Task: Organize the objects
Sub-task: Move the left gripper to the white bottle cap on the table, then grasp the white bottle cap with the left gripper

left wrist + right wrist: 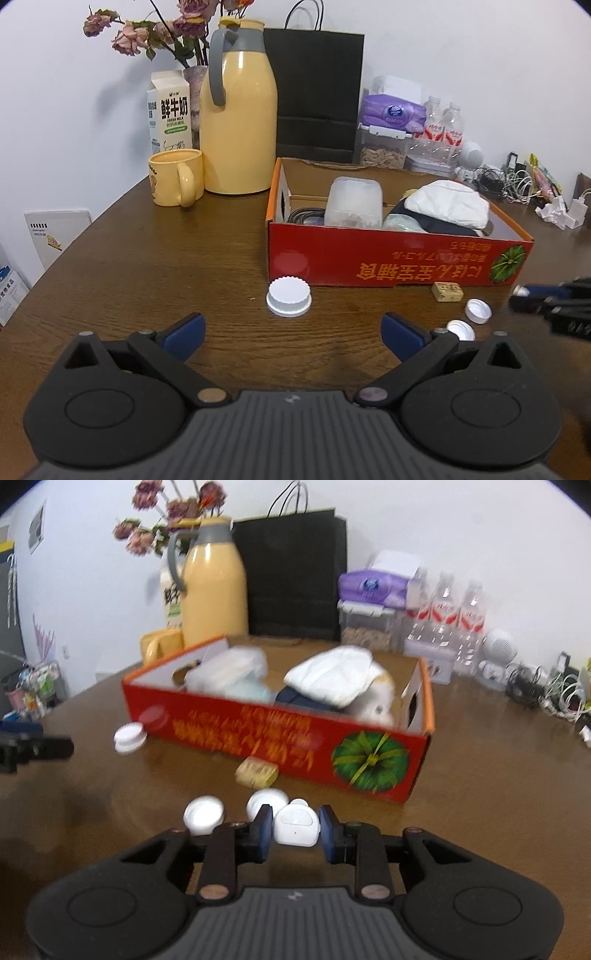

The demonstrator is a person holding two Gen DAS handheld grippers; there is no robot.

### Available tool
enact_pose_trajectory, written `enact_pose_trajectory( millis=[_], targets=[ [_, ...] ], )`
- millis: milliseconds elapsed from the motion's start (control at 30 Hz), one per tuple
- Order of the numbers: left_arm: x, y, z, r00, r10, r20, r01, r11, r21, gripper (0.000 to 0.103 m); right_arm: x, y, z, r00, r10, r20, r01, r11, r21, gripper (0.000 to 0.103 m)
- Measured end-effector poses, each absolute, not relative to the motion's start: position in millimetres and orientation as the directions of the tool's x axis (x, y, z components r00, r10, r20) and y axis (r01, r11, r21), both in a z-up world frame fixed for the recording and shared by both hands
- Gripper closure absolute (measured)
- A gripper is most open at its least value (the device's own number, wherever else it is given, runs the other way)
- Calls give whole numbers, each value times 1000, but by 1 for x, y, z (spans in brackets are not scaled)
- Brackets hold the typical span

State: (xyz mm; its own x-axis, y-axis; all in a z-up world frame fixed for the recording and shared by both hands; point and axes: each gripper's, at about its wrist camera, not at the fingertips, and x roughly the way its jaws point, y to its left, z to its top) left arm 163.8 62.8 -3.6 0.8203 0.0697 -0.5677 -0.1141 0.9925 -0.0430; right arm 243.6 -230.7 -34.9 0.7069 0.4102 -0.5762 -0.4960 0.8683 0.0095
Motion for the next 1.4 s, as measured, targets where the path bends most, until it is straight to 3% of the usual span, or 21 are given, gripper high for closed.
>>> enact_pose_trajectory(
  millis=[233, 767, 900, 967, 1000, 1033, 1400],
  targets=[
    [196, 69, -11, 791, 105, -603, -158, 987, -35, 0, 262, -226, -24, 741, 413, -529, -485, 875, 4, 77],
    [250, 66, -39, 762, 183, -621, -223, 975, 15, 1, 266, -227, -39, 751, 398, -527, -460, 888, 14, 77],
    [252, 67, -43, 757, 162, -633, -208, 978, 1, 19, 264, -227, -39, 763, 389, -517, -451, 893, 6, 77],
    [252, 67, -44, 756, 154, -636, -201, 979, -2, 43, 264, -226, -39, 763, 387, -518, -450, 893, 5, 77],
    [252, 66, -45, 758, 154, -633, -198, 980, 2, 47, 264, -226, -40, 762, 387, -519, -450, 893, 5, 77],
    [250, 64, -44, 763, 154, -628, -193, 981, 7, 62, 264, -225, -41, 762, 386, -520, -450, 893, 4, 77],
    [238, 59, -40, 794, 135, -593, -162, 987, 8, 62, 261, -223, -44, 768, 379, -516, -451, 892, -17, 77]
  ],
)
